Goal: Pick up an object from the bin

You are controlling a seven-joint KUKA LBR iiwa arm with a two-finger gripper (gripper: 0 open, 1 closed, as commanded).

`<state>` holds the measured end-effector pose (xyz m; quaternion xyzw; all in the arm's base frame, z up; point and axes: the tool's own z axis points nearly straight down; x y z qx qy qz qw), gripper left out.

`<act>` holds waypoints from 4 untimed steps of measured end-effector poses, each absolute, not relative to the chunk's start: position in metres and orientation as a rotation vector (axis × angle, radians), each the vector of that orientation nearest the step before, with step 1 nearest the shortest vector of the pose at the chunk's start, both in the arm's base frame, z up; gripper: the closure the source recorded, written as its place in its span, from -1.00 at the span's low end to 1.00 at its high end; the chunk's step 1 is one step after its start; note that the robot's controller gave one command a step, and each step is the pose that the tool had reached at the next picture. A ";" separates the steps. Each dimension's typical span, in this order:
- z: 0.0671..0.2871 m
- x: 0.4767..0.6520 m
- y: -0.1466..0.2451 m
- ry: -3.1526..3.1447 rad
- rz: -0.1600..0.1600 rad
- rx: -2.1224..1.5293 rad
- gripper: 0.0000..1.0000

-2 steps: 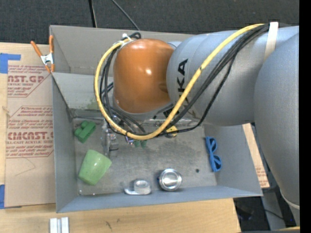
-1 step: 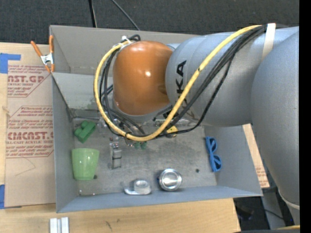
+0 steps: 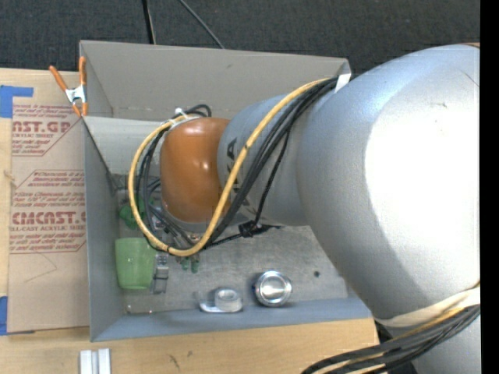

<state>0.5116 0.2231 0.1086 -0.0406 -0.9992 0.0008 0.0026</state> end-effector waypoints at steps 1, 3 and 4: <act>0.068 0.522 0.245 -3.145 -0.003 -0.058 -1.00; 0.073 0.523 0.245 -3.143 -0.008 0.237 1.00; 0.225 0.521 0.231 -3.141 -0.005 0.238 1.00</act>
Offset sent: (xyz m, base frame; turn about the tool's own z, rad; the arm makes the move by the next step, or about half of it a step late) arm 0.0099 0.0211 -0.0386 -0.0443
